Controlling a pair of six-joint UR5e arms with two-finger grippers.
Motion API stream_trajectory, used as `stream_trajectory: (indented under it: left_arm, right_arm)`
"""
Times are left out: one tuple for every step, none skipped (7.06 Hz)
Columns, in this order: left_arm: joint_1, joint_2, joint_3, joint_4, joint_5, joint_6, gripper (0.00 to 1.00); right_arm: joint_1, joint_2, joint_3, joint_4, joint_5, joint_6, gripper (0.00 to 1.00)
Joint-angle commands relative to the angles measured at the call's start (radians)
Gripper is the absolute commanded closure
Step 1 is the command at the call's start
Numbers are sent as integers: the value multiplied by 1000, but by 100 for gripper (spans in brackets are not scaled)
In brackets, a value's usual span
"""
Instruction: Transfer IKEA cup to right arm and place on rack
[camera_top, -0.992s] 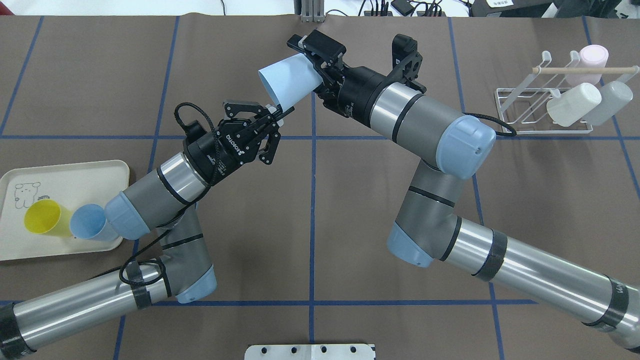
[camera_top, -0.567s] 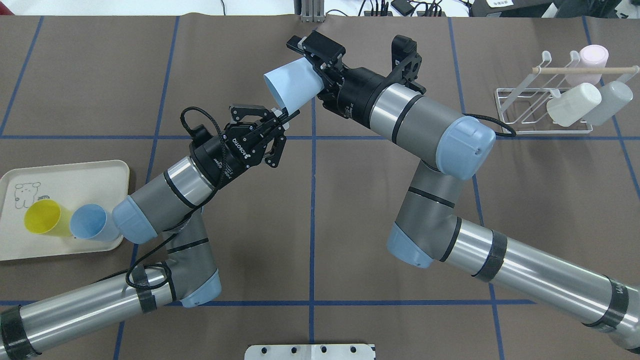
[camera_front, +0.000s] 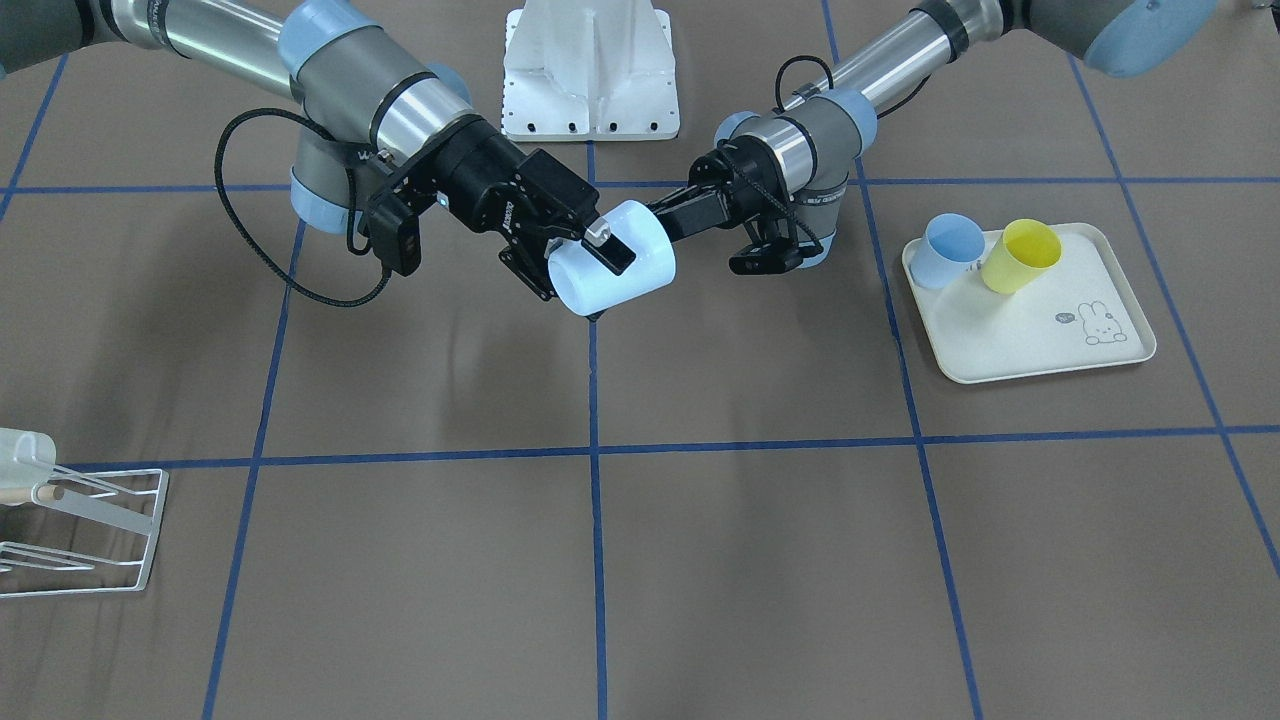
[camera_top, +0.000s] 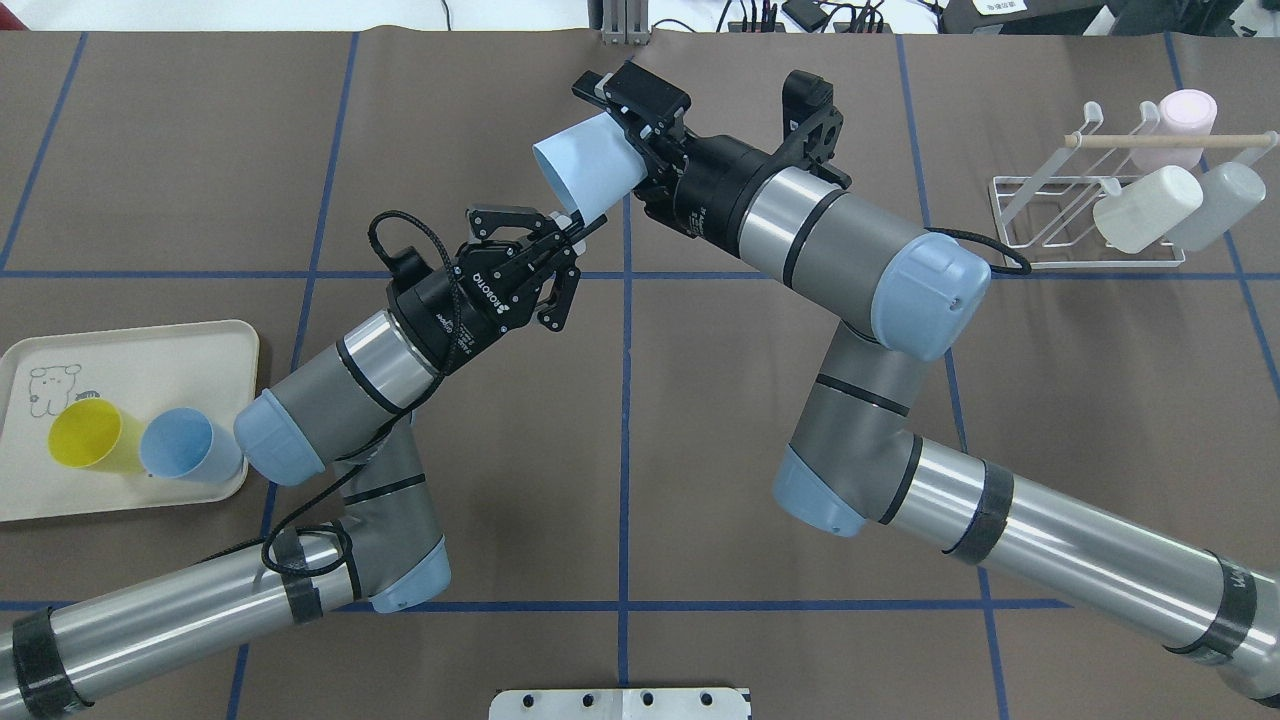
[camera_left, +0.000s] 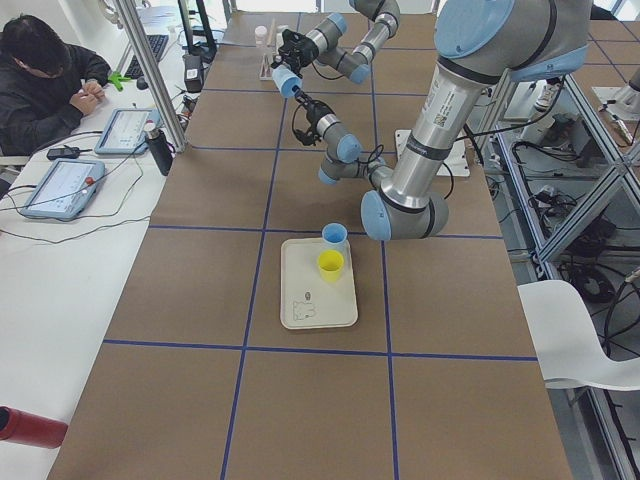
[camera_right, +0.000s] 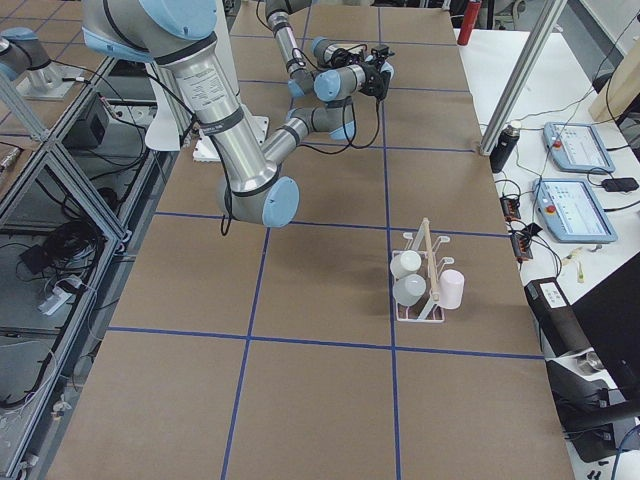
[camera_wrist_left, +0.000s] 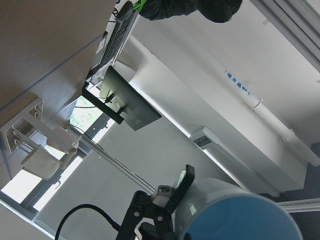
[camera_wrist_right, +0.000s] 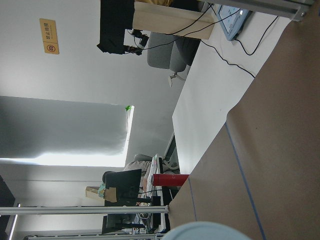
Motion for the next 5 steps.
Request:
stream_trajectory:
  left_arm:
    - [0,1,0,-2,2,-2,100]
    - [-2,1,0,-4,2,-2,100]
    - [-2,1,-1,-7,2,-4,100]
    - [-3,1,-6,-10,2,-5,67]
    - [-5,-1,-6,-10,11,-2,1]
  right_arm:
    - [0,0,-1,0,0,1,4]
    - [0,0,-1,0,0,1,21]
    - [0,-2,-1,0,0,-1,72]
    - [0,-2,-1,-1,0,-1,100]
    - [0,-2,-3,-1,0,-3,100]
